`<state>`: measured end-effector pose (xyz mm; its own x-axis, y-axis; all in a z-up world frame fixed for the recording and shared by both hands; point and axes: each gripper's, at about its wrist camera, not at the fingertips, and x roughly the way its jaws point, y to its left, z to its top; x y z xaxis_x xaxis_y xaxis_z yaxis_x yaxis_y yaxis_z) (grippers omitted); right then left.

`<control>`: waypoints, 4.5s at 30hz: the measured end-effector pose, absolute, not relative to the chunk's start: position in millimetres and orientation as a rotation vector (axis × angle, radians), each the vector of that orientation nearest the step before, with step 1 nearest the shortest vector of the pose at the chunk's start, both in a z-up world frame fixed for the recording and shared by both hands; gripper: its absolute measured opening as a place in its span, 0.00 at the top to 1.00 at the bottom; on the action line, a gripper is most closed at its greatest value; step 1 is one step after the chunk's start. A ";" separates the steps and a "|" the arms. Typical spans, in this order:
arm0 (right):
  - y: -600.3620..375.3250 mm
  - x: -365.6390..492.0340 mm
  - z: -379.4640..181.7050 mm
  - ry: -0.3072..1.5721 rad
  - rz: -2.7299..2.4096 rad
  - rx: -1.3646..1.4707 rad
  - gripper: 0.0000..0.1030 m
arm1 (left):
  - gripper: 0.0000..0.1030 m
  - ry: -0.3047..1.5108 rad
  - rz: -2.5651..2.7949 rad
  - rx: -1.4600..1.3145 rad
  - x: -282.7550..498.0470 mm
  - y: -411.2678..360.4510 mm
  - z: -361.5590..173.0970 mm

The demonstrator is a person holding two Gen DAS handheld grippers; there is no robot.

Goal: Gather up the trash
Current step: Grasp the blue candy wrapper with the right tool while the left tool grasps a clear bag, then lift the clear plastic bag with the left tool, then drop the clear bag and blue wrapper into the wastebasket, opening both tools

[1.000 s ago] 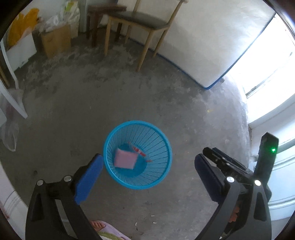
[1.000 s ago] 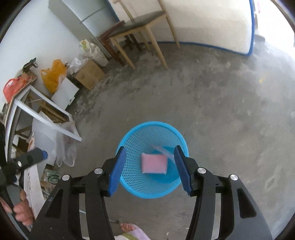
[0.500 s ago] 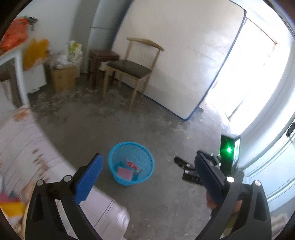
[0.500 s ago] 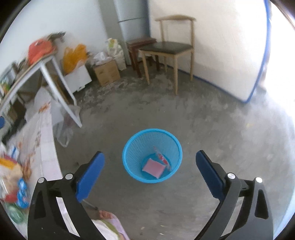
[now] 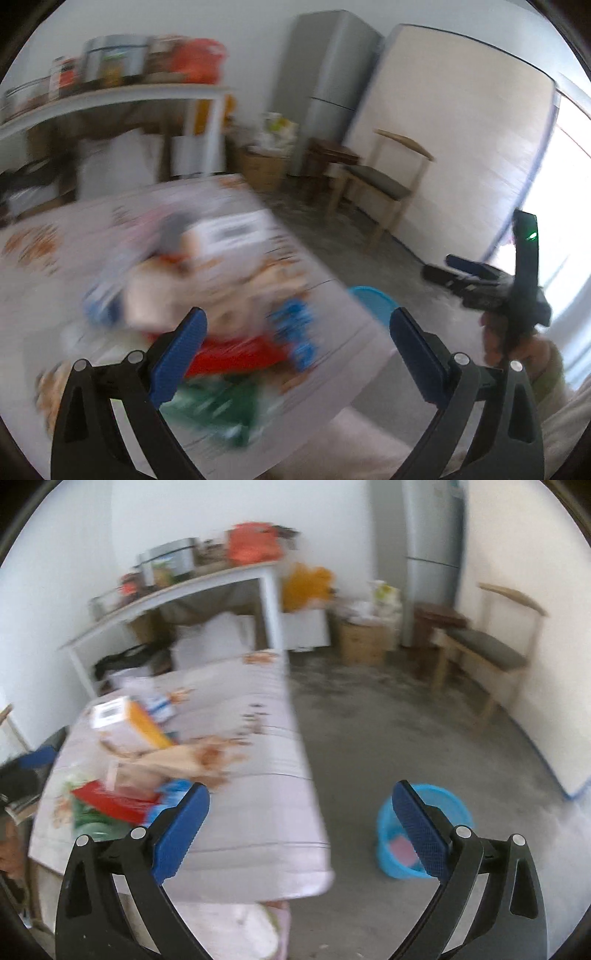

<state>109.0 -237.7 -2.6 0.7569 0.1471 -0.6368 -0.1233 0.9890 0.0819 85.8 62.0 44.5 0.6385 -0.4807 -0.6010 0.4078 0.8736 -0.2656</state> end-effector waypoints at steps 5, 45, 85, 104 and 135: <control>-197.1 122.6 -6.2 0.758 0.262 0.052 0.08 | 0.06 0.730 -0.392 -0.139 70.2 97.9 22.2; -159.0 163.5 -84.2 1.167 0.290 0.320 0.83 | 0.30 0.723 -0.399 -0.268 189.8 182.1 29.4; -176.5 163.7 -86.9 1.177 0.321 0.366 0.83 | 0.70 0.930 -0.557 -0.134 277.2 169.6 12.3; -186.8 154.9 -74.0 1.145 0.334 0.388 0.85 | 0.74 0.727 -0.562 -0.326 207.9 187.5 86.8; -379.2 92.0 -47.3 0.927 0.027 0.708 0.86 | 0.72 1.033 -0.983 -0.147 211.4 -138.9 26.3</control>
